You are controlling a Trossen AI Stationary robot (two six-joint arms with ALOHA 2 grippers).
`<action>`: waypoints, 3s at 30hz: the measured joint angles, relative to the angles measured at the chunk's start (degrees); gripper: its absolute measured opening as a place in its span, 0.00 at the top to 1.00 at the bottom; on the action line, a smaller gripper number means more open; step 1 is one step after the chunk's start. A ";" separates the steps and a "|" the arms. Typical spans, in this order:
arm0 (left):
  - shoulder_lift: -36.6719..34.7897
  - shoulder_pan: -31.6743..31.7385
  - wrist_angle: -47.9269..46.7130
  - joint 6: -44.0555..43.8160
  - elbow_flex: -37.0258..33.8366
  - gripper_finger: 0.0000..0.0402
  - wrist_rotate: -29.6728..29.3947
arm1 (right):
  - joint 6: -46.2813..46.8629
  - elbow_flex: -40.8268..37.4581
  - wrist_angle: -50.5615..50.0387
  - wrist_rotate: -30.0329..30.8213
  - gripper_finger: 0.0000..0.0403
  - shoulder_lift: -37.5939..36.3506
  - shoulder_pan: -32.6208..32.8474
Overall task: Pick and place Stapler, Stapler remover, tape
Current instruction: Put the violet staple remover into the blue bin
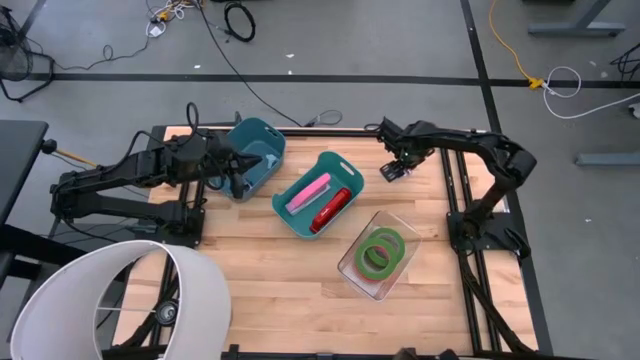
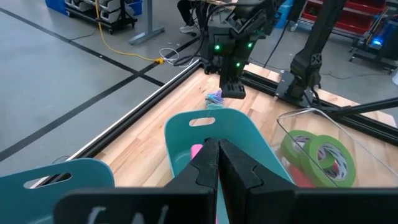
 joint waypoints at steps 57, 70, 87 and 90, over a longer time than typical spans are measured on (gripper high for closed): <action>0.00 0.00 -0.04 -1.05 0.00 0.96 -0.15 | 4.50 -3.92 7.28 -0.94 0.96 1.44 -0.09; 0.00 0.01 -0.04 -1.05 0.00 0.96 -0.15 | 4.50 -3.95 7.24 -0.81 0.99 1.05 -0.09; 0.00 0.00 -0.03 -1.04 0.00 0.96 -0.15 | 2.18 -3.95 5.32 -0.50 1.00 -11.33 -1.95; 0.00 0.01 -0.02 -1.03 0.00 0.96 -0.15 | 0.76 -3.95 6.28 -1.62 1.00 -15.07 -1.88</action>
